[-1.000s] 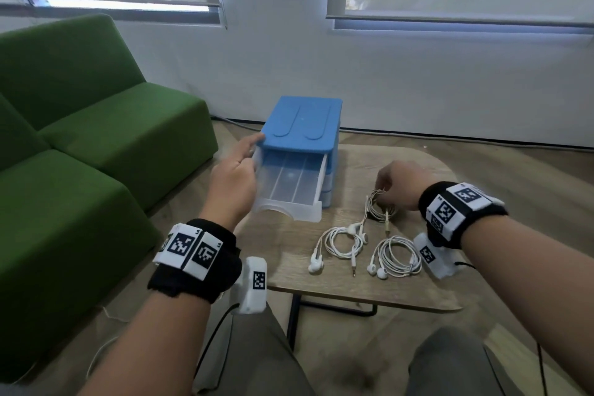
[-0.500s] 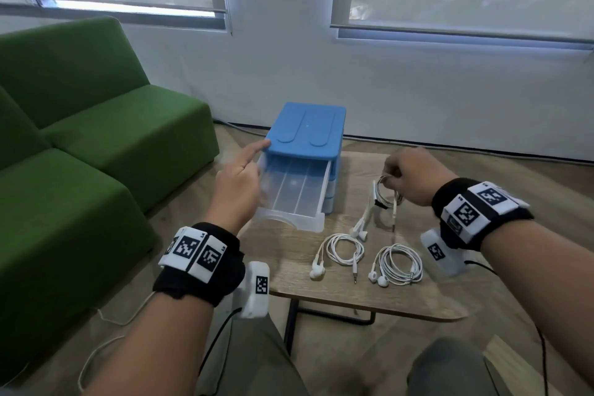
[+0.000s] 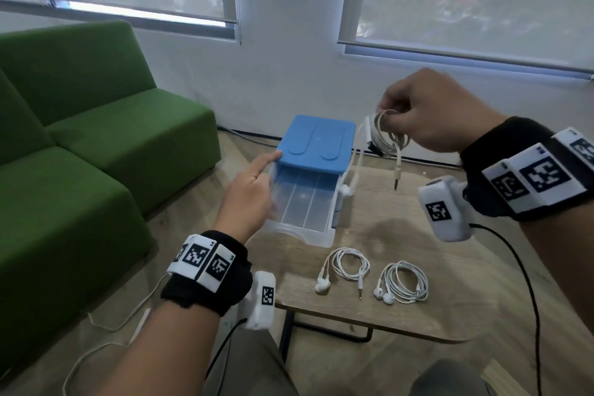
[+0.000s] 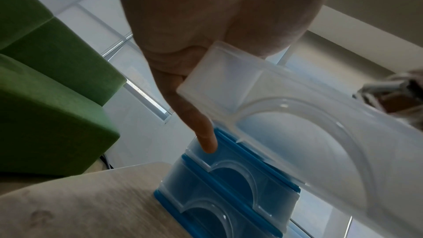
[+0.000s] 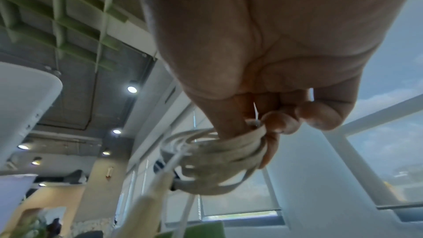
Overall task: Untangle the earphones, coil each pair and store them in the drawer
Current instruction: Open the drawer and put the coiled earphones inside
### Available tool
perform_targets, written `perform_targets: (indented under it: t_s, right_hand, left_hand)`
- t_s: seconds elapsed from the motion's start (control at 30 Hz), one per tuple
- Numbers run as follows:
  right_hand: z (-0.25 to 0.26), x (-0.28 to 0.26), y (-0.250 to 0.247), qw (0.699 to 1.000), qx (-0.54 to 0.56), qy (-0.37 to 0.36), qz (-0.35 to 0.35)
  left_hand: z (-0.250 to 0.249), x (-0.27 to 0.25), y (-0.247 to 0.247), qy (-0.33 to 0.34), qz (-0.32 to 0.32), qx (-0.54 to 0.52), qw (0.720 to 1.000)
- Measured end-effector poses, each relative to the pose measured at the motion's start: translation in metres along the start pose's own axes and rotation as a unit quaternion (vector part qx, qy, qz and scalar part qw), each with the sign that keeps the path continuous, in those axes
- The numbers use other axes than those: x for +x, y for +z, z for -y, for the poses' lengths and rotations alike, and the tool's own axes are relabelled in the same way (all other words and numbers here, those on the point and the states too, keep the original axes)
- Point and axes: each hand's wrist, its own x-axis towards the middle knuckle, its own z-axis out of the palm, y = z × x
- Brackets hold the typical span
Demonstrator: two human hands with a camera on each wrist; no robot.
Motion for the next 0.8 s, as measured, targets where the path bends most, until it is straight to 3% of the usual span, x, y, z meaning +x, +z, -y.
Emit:
perform_targets:
  t_s: [0.2, 0.47, 0.63, 0.8]
  right_hand:
    - [0.04, 0.018, 0.012, 0.998, 0.058, -0.026, 0.021]
    - [0.046, 0.024, 0.092, 0.994, 0.045, 0.068, 0.069]
    - [0.046, 0.02, 0.096, 0.991, 0.091, 0.089, 0.03]
    - [0.052, 0.009, 0.102, 0.992, 0.073, 0.084, 0.053]
  left_hand:
    - [0.001, 0.003, 0.0, -0.013, -0.004, -0.016, 1.0]
    - [0.001, 0.003, -0.003, -0.007, -0.008, 0.002, 1.0]
    - [0.001, 0.004, -0.003, -0.007, -0.001, 0.007, 1.0]
    - [0.002, 0.004, -0.002, -0.008, -0.006, 0.021, 1.0]
